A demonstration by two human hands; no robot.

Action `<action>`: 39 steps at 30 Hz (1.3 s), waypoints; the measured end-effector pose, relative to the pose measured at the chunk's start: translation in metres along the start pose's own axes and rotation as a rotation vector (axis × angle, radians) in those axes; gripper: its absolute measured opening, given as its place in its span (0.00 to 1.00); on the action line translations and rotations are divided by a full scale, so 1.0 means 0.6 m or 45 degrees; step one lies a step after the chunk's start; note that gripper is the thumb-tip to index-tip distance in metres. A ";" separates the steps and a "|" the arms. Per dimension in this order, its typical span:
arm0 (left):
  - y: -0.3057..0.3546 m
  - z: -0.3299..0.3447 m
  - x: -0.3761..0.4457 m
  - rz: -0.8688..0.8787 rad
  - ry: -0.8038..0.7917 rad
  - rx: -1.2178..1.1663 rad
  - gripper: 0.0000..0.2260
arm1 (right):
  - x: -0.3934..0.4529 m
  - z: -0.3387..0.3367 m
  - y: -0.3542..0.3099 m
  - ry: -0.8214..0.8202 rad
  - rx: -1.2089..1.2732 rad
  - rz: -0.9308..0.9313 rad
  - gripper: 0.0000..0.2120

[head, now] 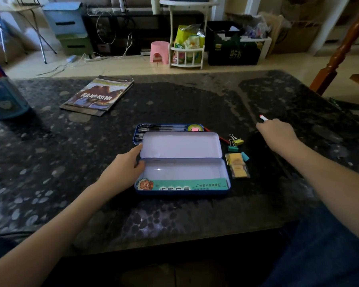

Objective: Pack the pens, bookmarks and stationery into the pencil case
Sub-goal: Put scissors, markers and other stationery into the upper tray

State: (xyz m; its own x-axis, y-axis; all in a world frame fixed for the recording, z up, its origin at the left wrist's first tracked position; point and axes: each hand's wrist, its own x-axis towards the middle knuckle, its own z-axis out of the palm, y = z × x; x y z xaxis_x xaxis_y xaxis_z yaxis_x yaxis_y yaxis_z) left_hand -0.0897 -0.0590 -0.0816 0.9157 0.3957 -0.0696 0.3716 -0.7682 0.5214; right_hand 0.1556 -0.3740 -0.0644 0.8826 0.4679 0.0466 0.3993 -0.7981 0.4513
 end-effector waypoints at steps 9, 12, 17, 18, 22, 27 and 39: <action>0.004 -0.004 -0.002 0.018 -0.042 -0.035 0.24 | -0.050 -0.093 -0.065 0.949 0.686 -0.402 0.14; 0.005 -0.006 -0.005 0.051 -0.063 -0.105 0.23 | -0.081 -0.137 -0.124 1.120 1.233 -0.431 0.09; -0.005 -0.011 0.000 0.054 -0.073 -0.101 0.23 | -0.131 -0.184 -0.204 0.604 2.244 -0.203 0.03; -0.007 -0.011 0.001 0.055 -0.077 -0.111 0.23 | -0.140 -0.186 -0.214 0.439 2.381 -0.134 0.03; -0.011 -0.012 0.006 0.027 -0.088 -0.127 0.23 | -0.168 -0.184 -0.240 -0.149 2.674 0.153 0.04; -0.011 -0.011 0.007 0.044 -0.066 -0.134 0.22 | -0.171 -0.183 -0.249 -0.479 2.632 0.113 0.05; -0.003 -0.023 -0.001 0.019 -0.252 -0.102 0.33 | -0.143 -0.151 -0.230 -0.412 1.419 -0.473 0.08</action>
State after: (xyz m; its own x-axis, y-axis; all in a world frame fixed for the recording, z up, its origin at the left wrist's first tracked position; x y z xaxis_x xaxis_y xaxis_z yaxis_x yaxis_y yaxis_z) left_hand -0.0932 -0.0511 -0.0710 0.9362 0.2719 -0.2228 0.3515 -0.7278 0.5889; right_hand 0.0021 -0.2695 -0.0498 0.6269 0.7478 -0.2187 0.4945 -0.5988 -0.6300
